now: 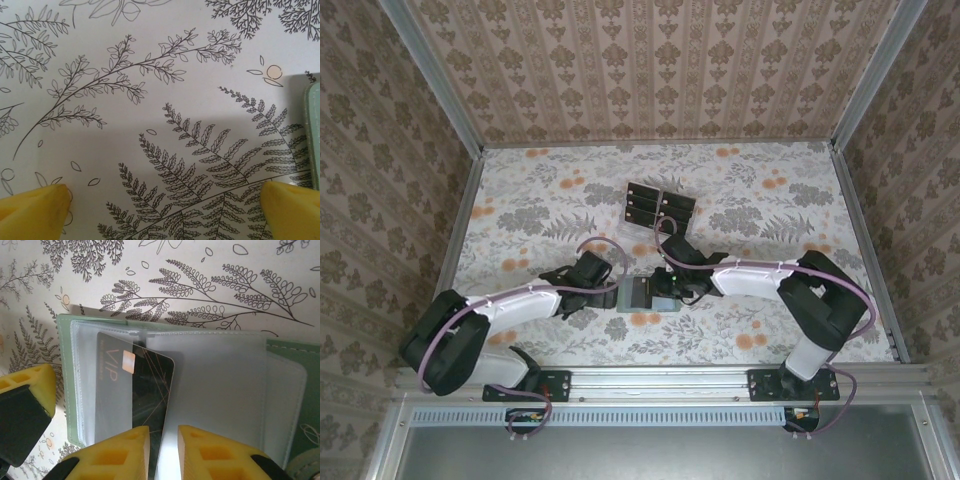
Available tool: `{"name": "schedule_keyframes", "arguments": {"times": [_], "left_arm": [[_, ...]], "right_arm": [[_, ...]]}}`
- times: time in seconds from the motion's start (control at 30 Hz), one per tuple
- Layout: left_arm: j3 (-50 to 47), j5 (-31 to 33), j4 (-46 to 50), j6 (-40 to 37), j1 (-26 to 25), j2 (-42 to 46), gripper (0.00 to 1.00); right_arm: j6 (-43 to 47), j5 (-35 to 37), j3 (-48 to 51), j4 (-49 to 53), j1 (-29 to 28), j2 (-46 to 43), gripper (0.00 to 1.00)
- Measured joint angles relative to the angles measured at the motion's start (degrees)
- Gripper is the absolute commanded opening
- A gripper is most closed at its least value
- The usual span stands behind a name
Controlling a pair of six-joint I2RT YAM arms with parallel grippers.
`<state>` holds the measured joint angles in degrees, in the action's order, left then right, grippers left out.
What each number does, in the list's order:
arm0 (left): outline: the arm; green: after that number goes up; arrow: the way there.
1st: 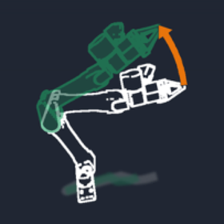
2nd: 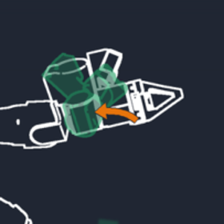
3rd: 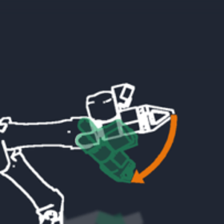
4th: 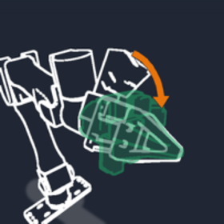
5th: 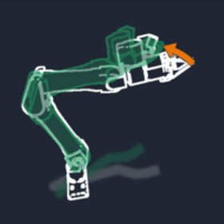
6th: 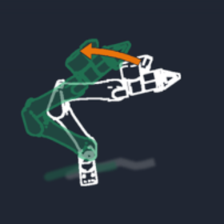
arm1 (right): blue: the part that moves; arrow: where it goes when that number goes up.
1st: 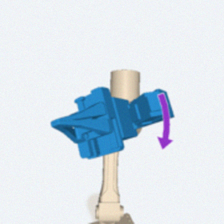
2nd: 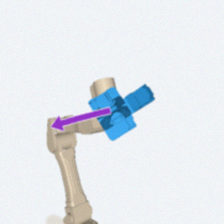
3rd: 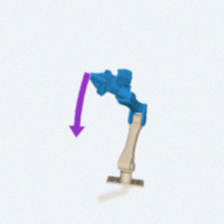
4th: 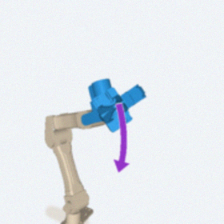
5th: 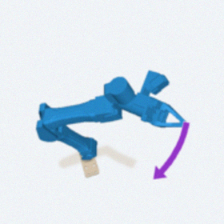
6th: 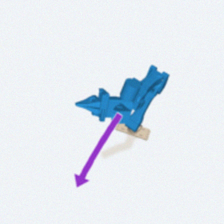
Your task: Put the credit cards into the card holder
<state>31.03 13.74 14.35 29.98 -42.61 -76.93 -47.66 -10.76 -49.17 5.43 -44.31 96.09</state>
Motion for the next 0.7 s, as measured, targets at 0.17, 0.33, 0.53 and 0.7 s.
{"name": "schedule_keyframes", "arguments": {"times": [0.17,0.33,0.53,0.7], "left_arm": [[0.0,-0.5,-0.9,0.0,0.0,-0.7,1.00],[0.0,-0.5,-1.2,0.0,0.0,-0.9,1.00],[0.0,-0.4,-1.5,0.0,0.0,-1.0,1.00],[0.0,-0.5,-1.7,0.0,0.0,-1.1,1.00]], "right_arm": [[0.0,-0.2,-0.7,-0.3,0.0,1.5,0.17],[0.0,-0.5,-1.4,-1.0,0.0,2.5,0.13],[-0.2,-1.4,-1.9,-2.2,0.0,2.8,0.11],[-0.5,-2.2,-2.4,-2.7,0.0,3.5,0.10]]}}
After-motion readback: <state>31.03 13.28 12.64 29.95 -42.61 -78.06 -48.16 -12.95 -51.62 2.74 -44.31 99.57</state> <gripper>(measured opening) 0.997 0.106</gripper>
